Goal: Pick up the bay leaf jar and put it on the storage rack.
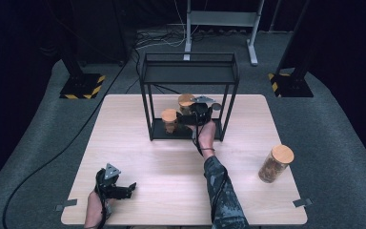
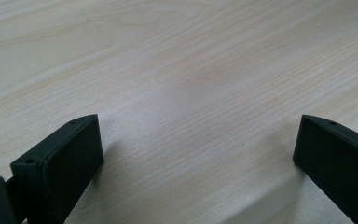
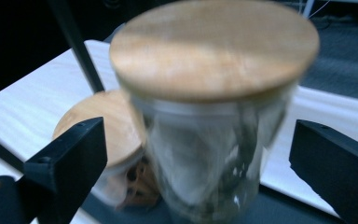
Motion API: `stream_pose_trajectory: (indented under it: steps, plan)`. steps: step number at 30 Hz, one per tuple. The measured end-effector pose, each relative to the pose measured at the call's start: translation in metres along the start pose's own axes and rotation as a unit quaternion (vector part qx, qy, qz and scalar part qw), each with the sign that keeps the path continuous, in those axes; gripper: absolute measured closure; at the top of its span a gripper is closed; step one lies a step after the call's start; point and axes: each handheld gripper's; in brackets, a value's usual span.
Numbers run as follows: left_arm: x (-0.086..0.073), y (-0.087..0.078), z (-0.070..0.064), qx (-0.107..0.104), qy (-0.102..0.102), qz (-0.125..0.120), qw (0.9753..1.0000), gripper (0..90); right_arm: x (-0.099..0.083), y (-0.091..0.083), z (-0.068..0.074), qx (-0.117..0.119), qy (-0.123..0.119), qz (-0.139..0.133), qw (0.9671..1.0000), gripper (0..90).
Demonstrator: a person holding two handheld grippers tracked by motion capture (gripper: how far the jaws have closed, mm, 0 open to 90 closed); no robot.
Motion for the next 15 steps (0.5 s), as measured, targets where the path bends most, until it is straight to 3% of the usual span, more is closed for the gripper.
stream_pose_trajectory:
  steps: [4,15]
  plan:
    - [0.0,0.0,0.0,0.0,0.0,0.0,1.0,0.8,-0.01,-0.011,-0.001,0.011,0.004,0.013,0.9999,2.3]
    - [0.0,0.0,0.0,0.001,-0.001,0.0,1.0,0.8,-0.057,-0.047,0.008,0.031,-0.04,0.072,0.9961,1.3]
Point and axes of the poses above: each handheld gripper's, and its own axes: y roughly forward along the jaws, x roughly out of its top, z roughly to its left, and after that the axes turned 1 degree about y, right-handed
